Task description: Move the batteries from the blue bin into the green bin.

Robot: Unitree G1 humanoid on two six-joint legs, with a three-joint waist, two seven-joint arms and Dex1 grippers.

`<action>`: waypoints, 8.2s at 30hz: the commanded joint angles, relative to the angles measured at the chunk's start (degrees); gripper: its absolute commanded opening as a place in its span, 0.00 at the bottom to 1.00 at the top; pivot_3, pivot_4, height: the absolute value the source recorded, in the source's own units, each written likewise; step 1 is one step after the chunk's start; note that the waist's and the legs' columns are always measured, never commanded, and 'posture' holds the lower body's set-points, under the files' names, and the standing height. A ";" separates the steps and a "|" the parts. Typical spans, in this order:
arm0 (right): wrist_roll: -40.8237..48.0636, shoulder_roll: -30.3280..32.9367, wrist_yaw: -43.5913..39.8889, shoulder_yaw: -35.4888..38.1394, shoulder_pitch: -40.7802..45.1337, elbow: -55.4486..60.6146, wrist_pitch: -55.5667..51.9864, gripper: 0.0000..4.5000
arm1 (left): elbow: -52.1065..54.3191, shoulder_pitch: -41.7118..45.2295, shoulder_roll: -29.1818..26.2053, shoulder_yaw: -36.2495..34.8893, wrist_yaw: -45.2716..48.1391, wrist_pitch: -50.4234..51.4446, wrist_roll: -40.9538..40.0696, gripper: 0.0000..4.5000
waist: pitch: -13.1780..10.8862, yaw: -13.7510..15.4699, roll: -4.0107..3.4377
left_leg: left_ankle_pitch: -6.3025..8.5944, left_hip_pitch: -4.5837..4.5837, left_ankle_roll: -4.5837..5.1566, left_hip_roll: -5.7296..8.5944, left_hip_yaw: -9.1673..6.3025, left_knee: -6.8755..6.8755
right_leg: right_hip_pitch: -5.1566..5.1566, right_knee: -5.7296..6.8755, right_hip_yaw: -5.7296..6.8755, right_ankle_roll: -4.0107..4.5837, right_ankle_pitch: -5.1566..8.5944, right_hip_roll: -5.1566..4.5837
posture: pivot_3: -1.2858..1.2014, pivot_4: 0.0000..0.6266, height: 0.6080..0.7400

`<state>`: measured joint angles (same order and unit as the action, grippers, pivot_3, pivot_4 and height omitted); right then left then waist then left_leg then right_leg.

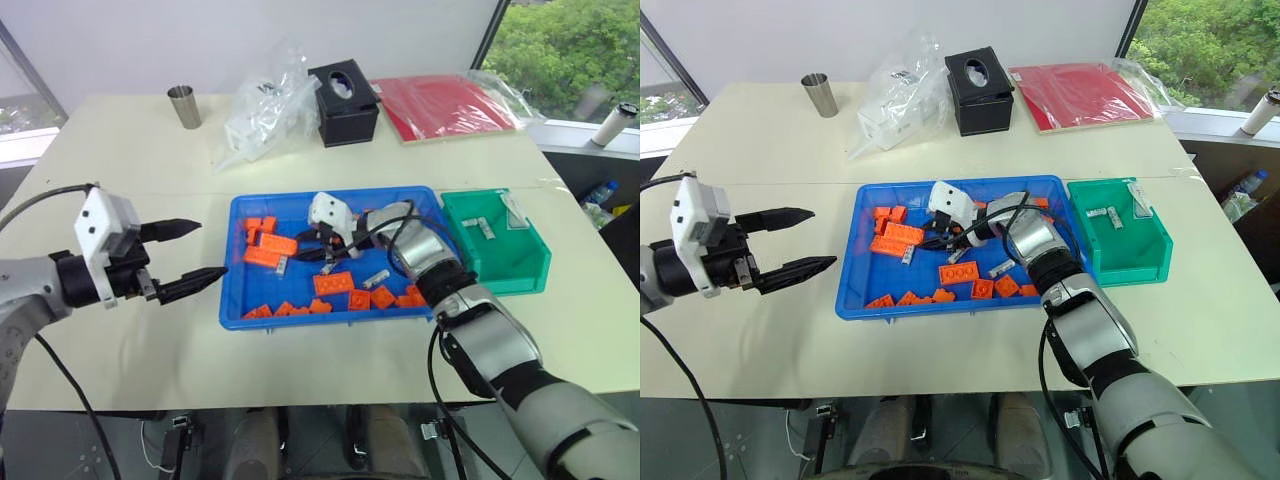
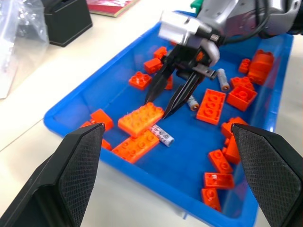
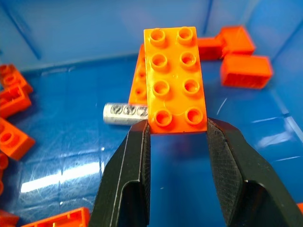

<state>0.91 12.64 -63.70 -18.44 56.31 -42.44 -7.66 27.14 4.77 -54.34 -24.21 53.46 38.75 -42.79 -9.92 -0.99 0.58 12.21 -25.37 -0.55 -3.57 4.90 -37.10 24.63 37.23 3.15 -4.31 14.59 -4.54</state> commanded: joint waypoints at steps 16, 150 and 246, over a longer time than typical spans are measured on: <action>-2.82 -2.39 15.71 3.47 -0.01 7.98 -10.18 0.70 | -2.52 5.72 -0.08 3.84 0.50 -2.14 1.78 1.00 | 0.00 0.10 0.00 | 0.00 -0.01 0.00 0.01 0.00 0.01 | 0.02 0.00 0.00 0.00 0.00 -0.01 | 0.52 0.24 0.97; 13.38 9.96 33.18 1.29 -16.22 53.48 -59.43 0.01 | -10.75 20.23 6.70 19.76 13.30 -7.71 5.05 1.00 | -0.09 0.28 -0.02 | 0.01 -0.07 0.06 0.06 -0.08 -0.03 | 0.00 -0.04 0.00 -0.01 0.00 0.03 | 0.52 0.24 0.97; 17.51 49.46 -2.64 52.64 -46.98 54.54 -37.37 0.97 | -19.73 24.30 6.37 16.37 12.20 -7.85 8.18 1.00 | -0.15 1.82 0.01 | 0.02 -0.04 0.08 0.16 -0.13 -0.04 | -0.10 -0.12 0.00 -0.07 0.04 -0.01 | 0.52 0.24 0.97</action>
<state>17.18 60.13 -61.36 28.61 10.77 14.40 -48.95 7.77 28.98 -46.37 -4.02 65.75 32.04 -34.89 -10.07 0.83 0.59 12.24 -25.39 -0.47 -3.41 4.78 -37.15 24.49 37.10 3.16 -4.39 14.63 -4.54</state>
